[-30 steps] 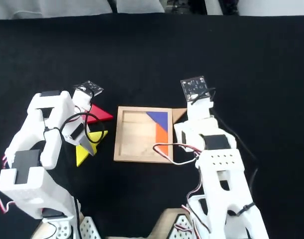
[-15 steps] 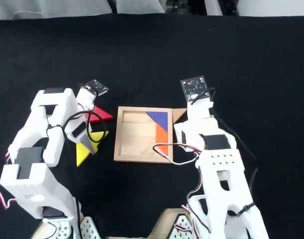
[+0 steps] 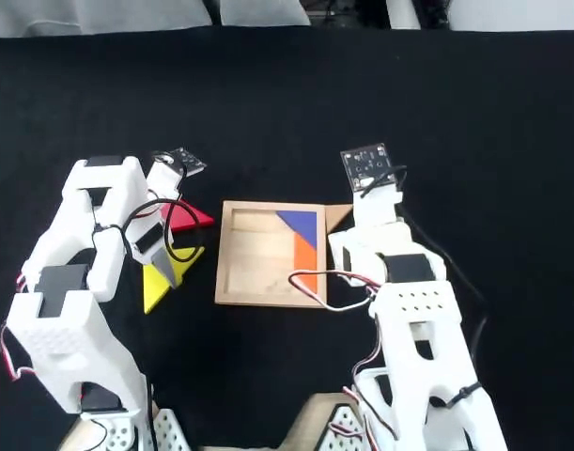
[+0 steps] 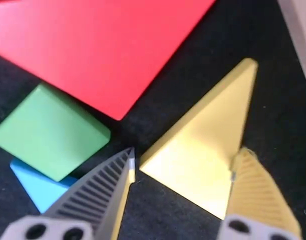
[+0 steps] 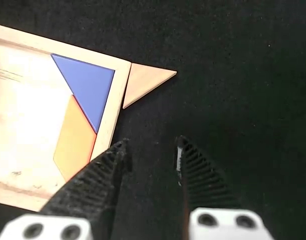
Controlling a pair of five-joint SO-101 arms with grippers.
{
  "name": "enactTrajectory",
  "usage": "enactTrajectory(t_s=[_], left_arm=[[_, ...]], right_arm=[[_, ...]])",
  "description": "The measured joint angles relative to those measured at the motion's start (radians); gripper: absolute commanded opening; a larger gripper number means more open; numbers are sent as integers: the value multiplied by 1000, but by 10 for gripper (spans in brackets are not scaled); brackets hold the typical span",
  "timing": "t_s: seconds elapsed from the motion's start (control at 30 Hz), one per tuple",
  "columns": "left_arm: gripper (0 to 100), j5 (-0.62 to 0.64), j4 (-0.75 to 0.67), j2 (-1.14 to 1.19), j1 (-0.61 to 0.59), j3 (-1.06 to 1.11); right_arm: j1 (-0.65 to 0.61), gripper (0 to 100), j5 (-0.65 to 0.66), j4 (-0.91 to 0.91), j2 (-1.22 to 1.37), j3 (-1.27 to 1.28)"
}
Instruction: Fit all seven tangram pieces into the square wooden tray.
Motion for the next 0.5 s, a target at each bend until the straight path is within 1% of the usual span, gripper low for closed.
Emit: enactTrajectory(t_s=[0.07, 0.33, 0.5], left_arm=[[162, -2, 2, 0, 3, 0], [178, -6, 5, -6, 6, 2], [176, -6, -9, -80, 14, 38]], right_arm=[[0, 155, 0, 0, 0, 0], [0, 155, 0, 0, 0, 0], [0, 155, 0, 0, 0, 0]])
